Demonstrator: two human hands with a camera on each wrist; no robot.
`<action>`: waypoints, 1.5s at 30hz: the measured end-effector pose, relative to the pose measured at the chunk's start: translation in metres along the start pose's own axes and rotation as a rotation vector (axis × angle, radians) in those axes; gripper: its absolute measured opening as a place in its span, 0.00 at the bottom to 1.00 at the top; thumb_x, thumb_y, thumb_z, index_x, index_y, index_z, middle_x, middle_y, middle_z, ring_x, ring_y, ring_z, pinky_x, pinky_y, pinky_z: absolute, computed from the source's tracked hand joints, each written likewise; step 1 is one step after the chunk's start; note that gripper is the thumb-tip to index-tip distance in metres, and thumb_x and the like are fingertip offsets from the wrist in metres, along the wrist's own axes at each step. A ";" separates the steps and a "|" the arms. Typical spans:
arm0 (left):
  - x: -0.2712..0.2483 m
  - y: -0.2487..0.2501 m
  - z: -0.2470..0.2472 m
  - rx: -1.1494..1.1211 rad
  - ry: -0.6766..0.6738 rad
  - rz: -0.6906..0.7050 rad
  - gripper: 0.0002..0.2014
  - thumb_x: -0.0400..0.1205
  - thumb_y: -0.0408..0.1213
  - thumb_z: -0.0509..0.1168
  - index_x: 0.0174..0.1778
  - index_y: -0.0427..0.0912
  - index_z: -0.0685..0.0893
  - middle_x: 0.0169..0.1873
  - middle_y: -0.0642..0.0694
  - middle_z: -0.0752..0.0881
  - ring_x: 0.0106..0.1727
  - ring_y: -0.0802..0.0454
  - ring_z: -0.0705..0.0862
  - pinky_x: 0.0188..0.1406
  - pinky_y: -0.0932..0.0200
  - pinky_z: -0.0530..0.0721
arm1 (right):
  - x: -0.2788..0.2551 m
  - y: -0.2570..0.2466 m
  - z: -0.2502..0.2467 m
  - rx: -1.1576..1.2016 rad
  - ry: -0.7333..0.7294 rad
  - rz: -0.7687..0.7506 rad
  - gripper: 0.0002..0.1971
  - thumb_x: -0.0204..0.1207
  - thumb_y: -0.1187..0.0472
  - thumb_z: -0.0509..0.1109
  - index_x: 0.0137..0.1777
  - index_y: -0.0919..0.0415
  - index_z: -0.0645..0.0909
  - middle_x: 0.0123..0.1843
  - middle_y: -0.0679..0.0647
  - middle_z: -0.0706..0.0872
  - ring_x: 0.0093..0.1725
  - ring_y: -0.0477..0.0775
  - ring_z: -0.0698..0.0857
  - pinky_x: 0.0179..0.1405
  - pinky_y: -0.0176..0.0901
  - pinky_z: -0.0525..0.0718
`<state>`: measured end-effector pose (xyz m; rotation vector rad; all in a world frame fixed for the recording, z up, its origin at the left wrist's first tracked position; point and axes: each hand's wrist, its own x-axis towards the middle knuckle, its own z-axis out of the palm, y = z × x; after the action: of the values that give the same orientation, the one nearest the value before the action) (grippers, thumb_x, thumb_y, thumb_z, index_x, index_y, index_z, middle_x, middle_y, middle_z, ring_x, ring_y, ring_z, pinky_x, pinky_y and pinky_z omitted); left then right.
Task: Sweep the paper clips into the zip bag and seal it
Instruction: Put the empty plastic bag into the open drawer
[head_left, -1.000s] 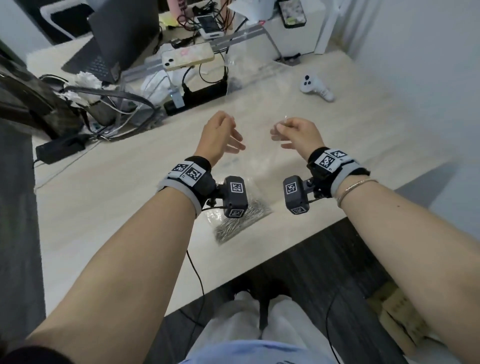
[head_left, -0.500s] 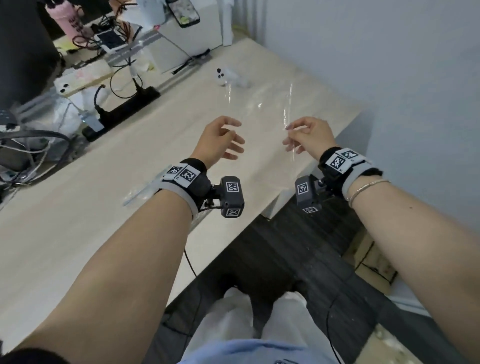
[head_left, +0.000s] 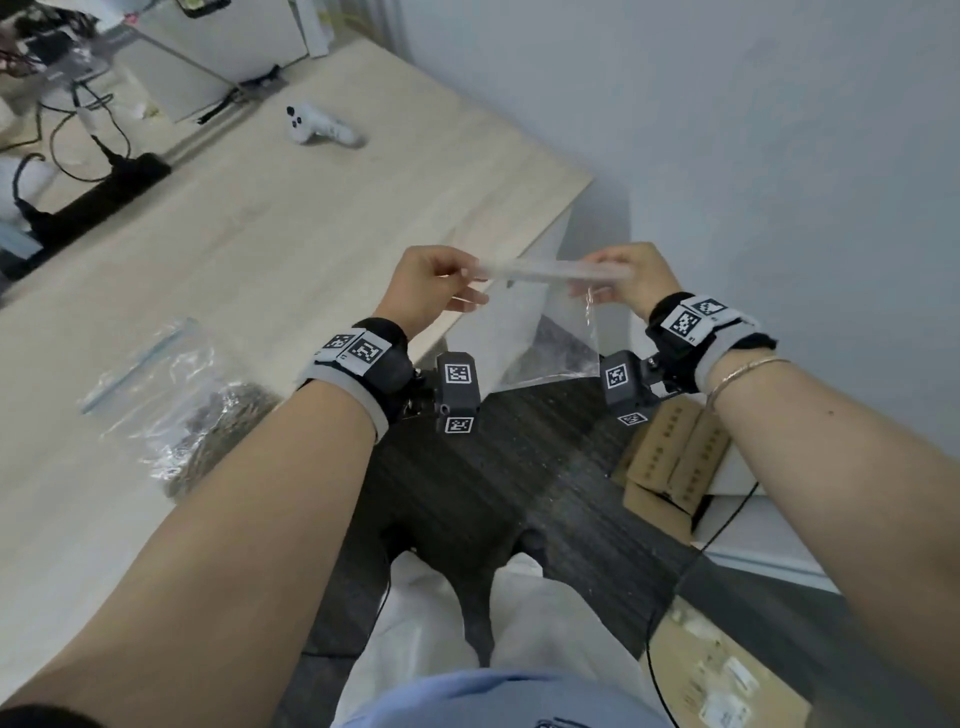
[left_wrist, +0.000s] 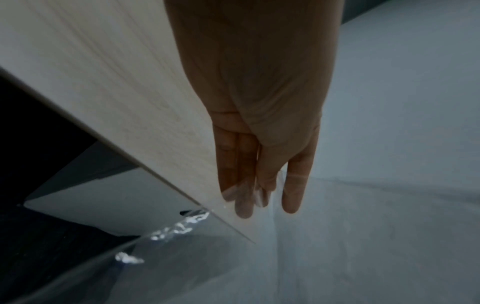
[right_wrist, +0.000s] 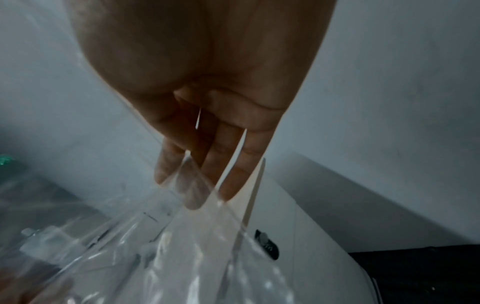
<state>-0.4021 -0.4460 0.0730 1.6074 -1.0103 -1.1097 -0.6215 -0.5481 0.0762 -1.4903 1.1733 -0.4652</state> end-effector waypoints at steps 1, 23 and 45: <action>0.002 0.000 0.009 0.004 0.005 0.005 0.13 0.81 0.18 0.58 0.37 0.35 0.84 0.37 0.42 0.86 0.30 0.55 0.89 0.32 0.61 0.88 | 0.000 0.005 -0.009 -0.016 -0.008 0.001 0.10 0.78 0.69 0.66 0.56 0.69 0.84 0.49 0.62 0.86 0.37 0.45 0.88 0.37 0.32 0.86; 0.030 -0.052 0.061 0.578 -0.161 -0.056 0.07 0.79 0.36 0.68 0.50 0.44 0.77 0.45 0.48 0.84 0.47 0.51 0.83 0.46 0.61 0.80 | 0.024 0.090 -0.001 -0.315 -0.115 -0.018 0.09 0.76 0.64 0.71 0.53 0.67 0.85 0.37 0.48 0.82 0.33 0.38 0.73 0.29 0.16 0.72; 0.082 -0.123 0.042 1.237 0.000 0.250 0.09 0.79 0.33 0.59 0.46 0.39 0.85 0.46 0.42 0.80 0.47 0.42 0.80 0.34 0.55 0.69 | 0.167 0.134 0.091 -0.874 -0.111 -0.188 0.23 0.74 0.60 0.64 0.70 0.58 0.74 0.80 0.57 0.62 0.77 0.62 0.63 0.74 0.55 0.67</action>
<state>-0.4058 -0.5014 -0.0704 2.2653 -2.0399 -0.2246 -0.5314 -0.6274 -0.1236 -2.3507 1.2117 0.0425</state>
